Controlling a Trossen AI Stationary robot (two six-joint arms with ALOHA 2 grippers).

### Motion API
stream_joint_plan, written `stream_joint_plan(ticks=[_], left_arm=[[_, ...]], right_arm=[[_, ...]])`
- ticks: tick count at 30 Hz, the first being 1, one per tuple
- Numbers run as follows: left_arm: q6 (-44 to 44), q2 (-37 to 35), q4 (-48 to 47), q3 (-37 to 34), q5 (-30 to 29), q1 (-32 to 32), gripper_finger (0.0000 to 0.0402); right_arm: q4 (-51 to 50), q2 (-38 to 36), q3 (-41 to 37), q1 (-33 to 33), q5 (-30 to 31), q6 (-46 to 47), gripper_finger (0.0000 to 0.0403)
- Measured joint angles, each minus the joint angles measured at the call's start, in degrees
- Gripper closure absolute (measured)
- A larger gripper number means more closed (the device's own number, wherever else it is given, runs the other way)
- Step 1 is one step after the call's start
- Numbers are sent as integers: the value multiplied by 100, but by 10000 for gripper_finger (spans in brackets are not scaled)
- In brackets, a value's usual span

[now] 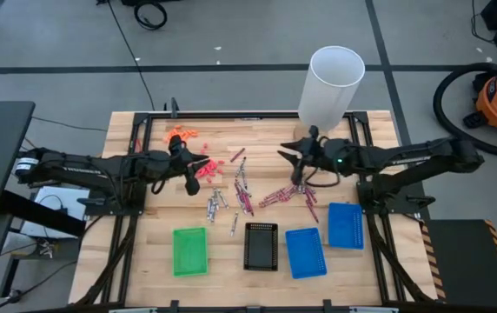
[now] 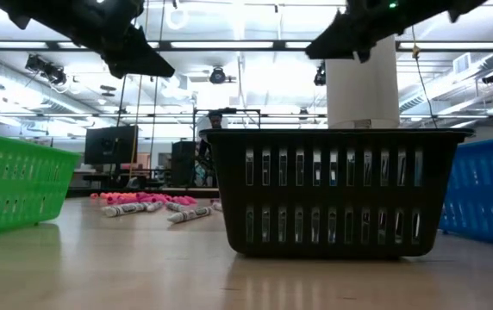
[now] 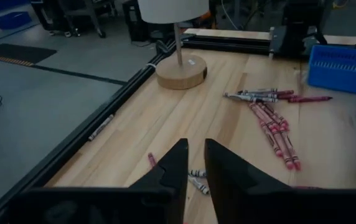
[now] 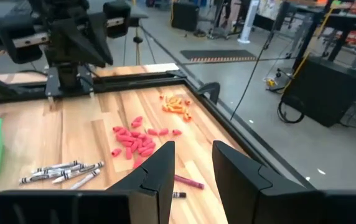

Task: Sort crayons
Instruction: Put the black crayon into the right blue bin

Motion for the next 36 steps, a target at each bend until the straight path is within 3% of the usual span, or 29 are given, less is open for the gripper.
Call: stream_joint_plan(ticks=[8,21,36], left_arm=[[-20,-2,-131,-1,2,-5,264],[-382,-15,-585,-4,4,-4,257],[-189,-9,-431,-4,1,8,257]], right_arm=[[-190,848,638,-177,-170,-186,286],[-563,1769,1438,-487,-578,-157,286],[-3737,1774,1775,-647,-760,1333,286]])
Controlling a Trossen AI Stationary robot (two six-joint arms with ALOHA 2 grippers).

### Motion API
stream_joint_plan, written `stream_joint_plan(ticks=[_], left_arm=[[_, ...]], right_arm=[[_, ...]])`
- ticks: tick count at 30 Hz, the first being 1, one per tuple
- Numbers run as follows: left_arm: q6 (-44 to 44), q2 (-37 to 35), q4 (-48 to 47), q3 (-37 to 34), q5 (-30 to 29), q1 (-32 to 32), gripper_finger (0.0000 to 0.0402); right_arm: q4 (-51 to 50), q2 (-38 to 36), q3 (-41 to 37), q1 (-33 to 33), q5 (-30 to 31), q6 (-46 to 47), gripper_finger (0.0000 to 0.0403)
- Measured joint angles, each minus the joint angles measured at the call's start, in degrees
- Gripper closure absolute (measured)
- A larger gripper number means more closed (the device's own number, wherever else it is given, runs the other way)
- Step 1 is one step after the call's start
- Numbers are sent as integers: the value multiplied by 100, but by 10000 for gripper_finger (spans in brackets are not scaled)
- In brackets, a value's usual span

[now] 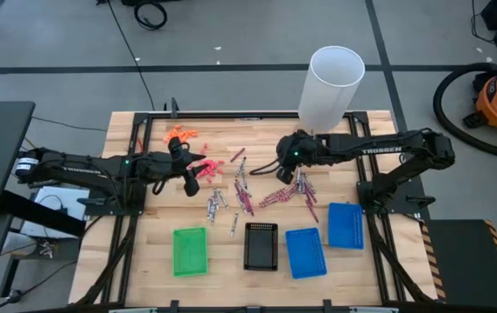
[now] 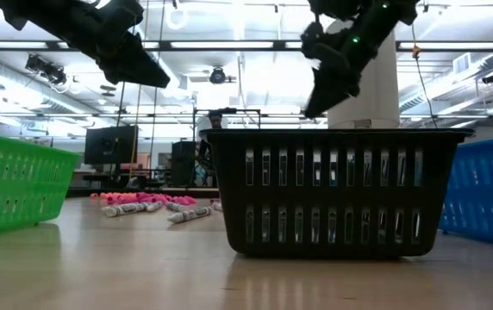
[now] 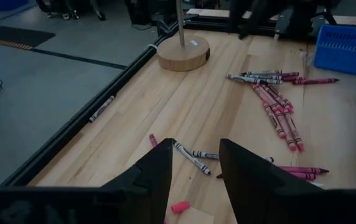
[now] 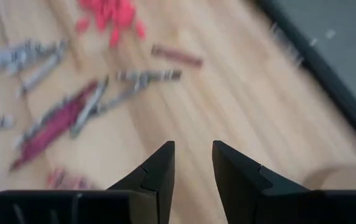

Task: Sort crayons
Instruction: Put the black crayon into the right blue bin

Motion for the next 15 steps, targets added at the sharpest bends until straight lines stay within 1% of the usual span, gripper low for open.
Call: stream_joint_plan(ticks=[4,7,9,12,15], left_arm=[[54,0,131,0,1,11,257],[63,0,232,0,-1,35,257],[107,0,257,0,-1,70,257],[157,0,312,0,-1,136,257],[158,0,318,0,-1,197,257]], right_arm=[[-750,2,0,-141,-277,603,286],[-1246,136,-2,-223,-251,969,286],[-1351,323,-2,-229,-255,1103,286],[-1371,697,-2,-233,-485,1212,286],[-1682,1063,-2,-303,-675,1350,286]])
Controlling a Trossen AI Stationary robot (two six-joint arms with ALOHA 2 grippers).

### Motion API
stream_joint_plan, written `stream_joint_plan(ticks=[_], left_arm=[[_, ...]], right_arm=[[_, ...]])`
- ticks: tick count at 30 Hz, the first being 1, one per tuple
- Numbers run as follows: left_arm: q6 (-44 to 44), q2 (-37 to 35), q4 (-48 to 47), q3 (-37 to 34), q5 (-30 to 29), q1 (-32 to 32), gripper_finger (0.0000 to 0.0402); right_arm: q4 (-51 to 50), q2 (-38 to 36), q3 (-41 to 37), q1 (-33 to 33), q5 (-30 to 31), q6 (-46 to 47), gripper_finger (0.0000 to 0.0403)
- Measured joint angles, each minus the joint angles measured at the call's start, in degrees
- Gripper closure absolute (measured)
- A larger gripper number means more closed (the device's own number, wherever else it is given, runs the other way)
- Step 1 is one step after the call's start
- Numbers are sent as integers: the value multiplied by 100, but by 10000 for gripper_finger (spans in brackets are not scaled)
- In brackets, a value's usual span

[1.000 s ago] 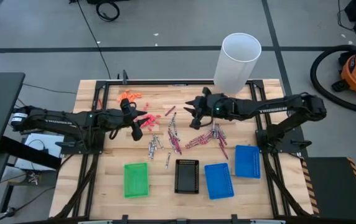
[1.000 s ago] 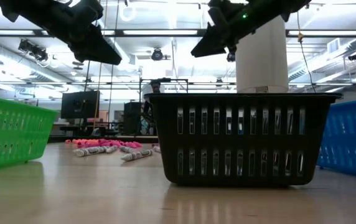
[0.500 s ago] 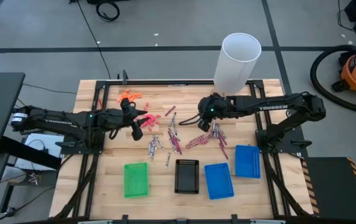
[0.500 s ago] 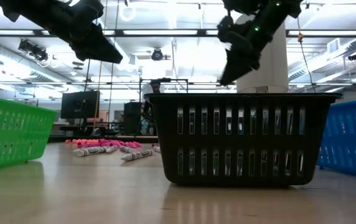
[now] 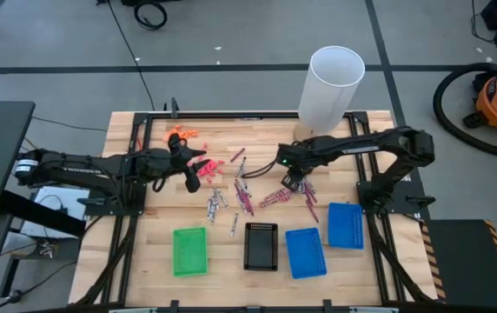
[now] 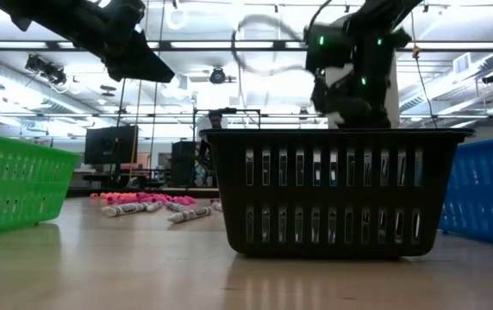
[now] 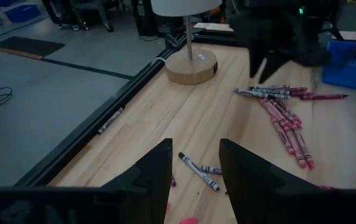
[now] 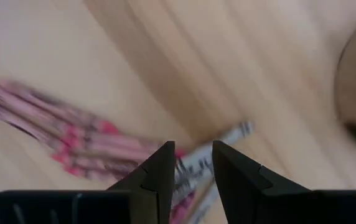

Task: Sort crayons
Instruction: Put the black crayon into the right blue bin

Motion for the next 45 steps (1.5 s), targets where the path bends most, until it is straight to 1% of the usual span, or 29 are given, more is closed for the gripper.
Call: stream_joint_plan(ticks=[3,6,10,18,24,30,37,41,45], left_arm=[[15,0,-21,0,-3,0,257],[17,0,-38,0,-2,0,257],[17,2,-48,0,-2,0,257],[15,2,-46,0,-2,0,257],[15,2,-47,0,-1,0,257],[13,2,-46,0,0,0,257],[13,2,-48,0,0,0,257],[13,2,-48,0,0,0,257],[13,2,-48,0,0,0,257]], right_arm=[[-479,203,0,-46,-75,133,286],[-883,254,-3,-52,-78,274,286],[-995,251,-79,-57,-82,398,286],[-678,251,-472,-121,-93,672,286],[-106,248,-784,-136,-106,692,286],[199,248,-932,-190,-88,730,286],[421,213,-1184,-411,-250,648,287],[446,218,-1204,-475,-311,478,295],[470,224,-1207,-520,-399,356,320]])
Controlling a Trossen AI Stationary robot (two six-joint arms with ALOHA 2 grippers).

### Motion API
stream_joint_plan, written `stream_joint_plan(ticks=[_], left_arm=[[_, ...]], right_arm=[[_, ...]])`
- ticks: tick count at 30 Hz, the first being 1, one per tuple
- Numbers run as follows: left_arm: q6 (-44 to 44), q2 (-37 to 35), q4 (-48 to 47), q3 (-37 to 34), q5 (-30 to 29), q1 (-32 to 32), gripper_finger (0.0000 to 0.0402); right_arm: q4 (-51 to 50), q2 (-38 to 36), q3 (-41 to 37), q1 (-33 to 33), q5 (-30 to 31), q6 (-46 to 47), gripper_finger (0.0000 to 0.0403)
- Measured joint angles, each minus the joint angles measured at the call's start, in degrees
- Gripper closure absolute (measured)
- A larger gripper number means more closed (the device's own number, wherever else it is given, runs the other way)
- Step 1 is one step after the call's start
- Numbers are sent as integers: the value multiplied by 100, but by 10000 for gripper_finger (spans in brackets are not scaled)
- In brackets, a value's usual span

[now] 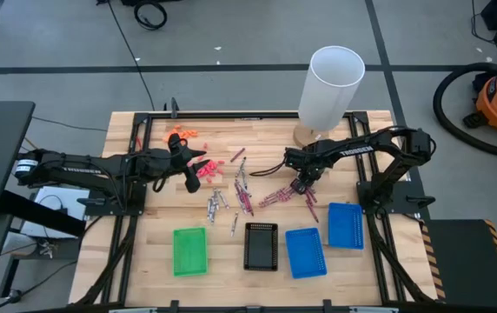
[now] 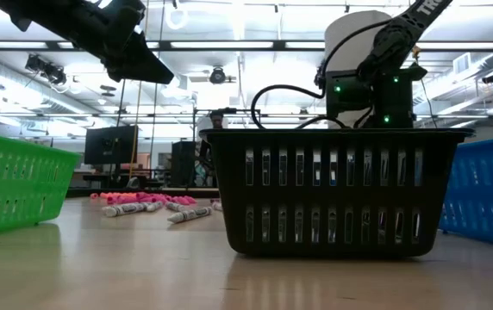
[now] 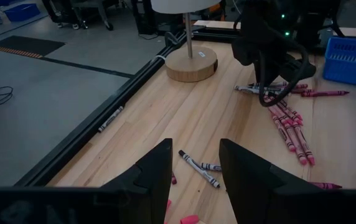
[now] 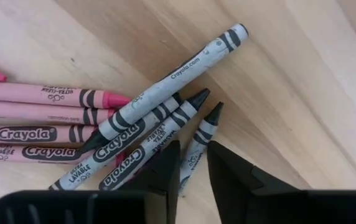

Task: Sort crayons
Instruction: Put the black crayon into the right blue bin

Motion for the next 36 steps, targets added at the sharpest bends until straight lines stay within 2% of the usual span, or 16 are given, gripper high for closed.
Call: stream_joint_plan(ticks=[8,15,20,29,36], left_arm=[[26,0,-1,0,0,0,257],[32,0,-1,0,0,0,257],[39,0,-123,-2,2,0,257],[172,235,-80,-4,4,-2,257],[402,307,56,-9,4,-1,257]], right_arm=[[37,2,-4,-9,-86,-226,377],[-510,-10,219,-13,42,-310,367],[-889,-371,353,102,124,-189,366],[-1063,-1563,364,958,41,774,365],[-1331,-2218,365,1793,-23,1767,364]])
